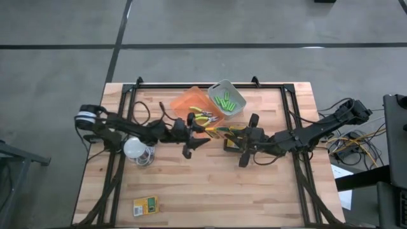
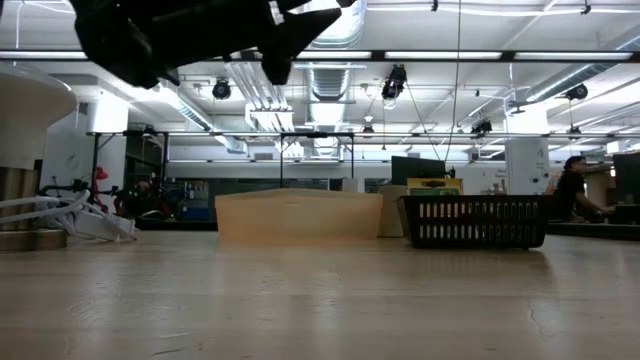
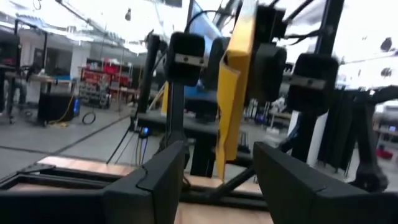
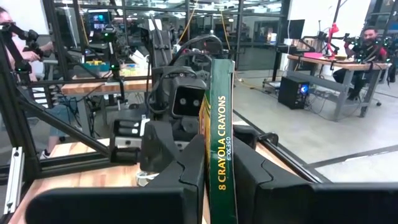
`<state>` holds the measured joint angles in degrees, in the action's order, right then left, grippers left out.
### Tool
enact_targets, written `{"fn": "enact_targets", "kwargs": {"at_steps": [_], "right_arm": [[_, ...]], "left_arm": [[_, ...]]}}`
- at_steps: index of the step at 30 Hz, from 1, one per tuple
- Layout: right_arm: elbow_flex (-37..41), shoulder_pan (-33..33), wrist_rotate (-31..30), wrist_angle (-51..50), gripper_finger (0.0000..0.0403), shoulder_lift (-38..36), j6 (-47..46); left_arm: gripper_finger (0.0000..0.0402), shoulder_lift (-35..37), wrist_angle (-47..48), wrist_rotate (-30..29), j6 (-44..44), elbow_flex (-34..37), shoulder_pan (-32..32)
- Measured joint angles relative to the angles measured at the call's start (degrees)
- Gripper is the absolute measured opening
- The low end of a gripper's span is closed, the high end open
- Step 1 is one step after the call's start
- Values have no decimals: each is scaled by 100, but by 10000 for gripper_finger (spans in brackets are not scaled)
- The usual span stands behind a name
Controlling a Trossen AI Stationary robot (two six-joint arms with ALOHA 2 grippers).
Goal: Pick & Place School Supplies
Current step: Put the yellow crayon box into the black bin
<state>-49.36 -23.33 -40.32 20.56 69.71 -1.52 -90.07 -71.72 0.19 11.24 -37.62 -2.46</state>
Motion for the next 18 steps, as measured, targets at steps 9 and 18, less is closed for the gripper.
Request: {"fn": "enact_targets", "kwargs": {"at_steps": [9,18], "right_arm": [[0,0,0,-13,38,4,0],[0,0,0,-21,38,4,7]], "left_arm": [[197,10,874,26,-246,-464,0],[197,16,874,16,-262,-469,0]]}}
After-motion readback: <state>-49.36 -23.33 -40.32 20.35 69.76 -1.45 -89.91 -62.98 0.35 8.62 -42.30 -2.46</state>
